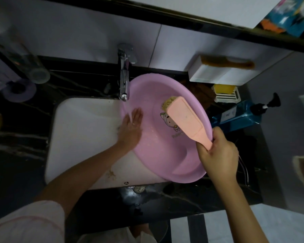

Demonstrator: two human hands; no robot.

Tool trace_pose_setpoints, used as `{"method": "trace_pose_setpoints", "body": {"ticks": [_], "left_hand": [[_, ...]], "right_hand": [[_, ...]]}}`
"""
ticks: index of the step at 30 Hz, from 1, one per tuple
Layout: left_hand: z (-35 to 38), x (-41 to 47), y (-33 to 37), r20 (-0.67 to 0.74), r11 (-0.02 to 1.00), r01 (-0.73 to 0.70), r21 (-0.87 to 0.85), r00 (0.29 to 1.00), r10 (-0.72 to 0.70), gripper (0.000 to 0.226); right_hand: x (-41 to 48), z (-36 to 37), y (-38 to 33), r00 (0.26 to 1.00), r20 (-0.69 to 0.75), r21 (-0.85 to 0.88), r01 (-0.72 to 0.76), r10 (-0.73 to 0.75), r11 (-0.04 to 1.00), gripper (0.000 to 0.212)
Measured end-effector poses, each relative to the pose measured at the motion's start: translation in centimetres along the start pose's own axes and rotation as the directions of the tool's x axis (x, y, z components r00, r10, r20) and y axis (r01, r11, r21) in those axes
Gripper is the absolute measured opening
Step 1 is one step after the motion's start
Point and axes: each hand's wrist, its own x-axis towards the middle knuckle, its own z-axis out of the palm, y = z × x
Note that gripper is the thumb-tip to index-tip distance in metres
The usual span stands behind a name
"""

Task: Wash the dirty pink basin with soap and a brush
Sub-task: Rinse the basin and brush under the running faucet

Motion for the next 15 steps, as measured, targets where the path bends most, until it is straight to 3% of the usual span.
{"method": "trace_pose_setpoints", "body": {"ticks": [2,5,8,10,13,15], "left_hand": [[-0.5,0.5,-0.5,-0.022,0.999,0.015,0.031,1.000,-0.014,0.064],[0.5,-1.0,3.3,0.065,0.980,0.109,-0.164,0.993,-0.099,0.065],[1.8,-3.6,7.6,0.159,0.950,-0.006,-0.311,0.986,0.058,0.071],[1.5,-3.5,6.8,0.203,0.948,-0.091,-0.305,0.966,0.158,0.072],[1.6,-1.9,2.1,-0.003,0.929,-0.327,-0.174,0.944,0.331,0.062],[1.2,-0.7,-1.6,-0.091,0.931,-0.353,-0.087,0.934,0.346,0.056]], "right_hand": [[0.1,0.0,0.0,1.000,-0.003,0.006,0.000,0.000,1.000,0.026],[0.1,0.0,0.0,1.000,-0.015,0.008,0.005,-0.005,1.000,0.026],[-0.1,0.1,-0.2,1.000,-0.016,0.012,0.015,-0.015,1.000,0.026],[-0.1,0.1,-0.2,1.000,-0.009,0.004,0.030,-0.030,1.000,0.027],[-0.1,0.0,-0.3,1.000,0.007,0.006,0.027,-0.027,1.000,0.027],[-0.1,-0.1,-0.2,1.000,0.014,0.003,0.023,-0.023,1.000,0.026]]}}
